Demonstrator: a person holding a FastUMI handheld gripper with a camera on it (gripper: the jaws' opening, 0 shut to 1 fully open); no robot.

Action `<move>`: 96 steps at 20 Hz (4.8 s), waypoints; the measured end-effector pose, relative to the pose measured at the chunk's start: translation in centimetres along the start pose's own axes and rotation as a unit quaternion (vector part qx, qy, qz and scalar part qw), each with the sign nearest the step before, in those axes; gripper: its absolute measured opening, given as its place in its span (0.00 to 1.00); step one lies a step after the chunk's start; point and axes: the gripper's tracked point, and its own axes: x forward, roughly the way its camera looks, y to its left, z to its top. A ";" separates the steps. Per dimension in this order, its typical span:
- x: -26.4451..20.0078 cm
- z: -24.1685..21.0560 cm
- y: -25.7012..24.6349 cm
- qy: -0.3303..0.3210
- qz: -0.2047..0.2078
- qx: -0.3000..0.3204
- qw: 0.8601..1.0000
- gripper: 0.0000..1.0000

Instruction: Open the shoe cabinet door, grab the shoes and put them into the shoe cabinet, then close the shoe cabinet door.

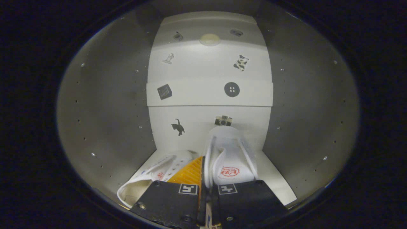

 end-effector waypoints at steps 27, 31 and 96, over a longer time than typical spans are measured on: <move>-0.6 -3.4 -0.1 0.136 -0.041 0.043 0.989 0.47; -4.3 -2.5 1.3 0.110 -0.035 0.024 0.993 0.68; -48.6 0.1 -21.1 -0.068 0.105 -0.010 0.992 0.96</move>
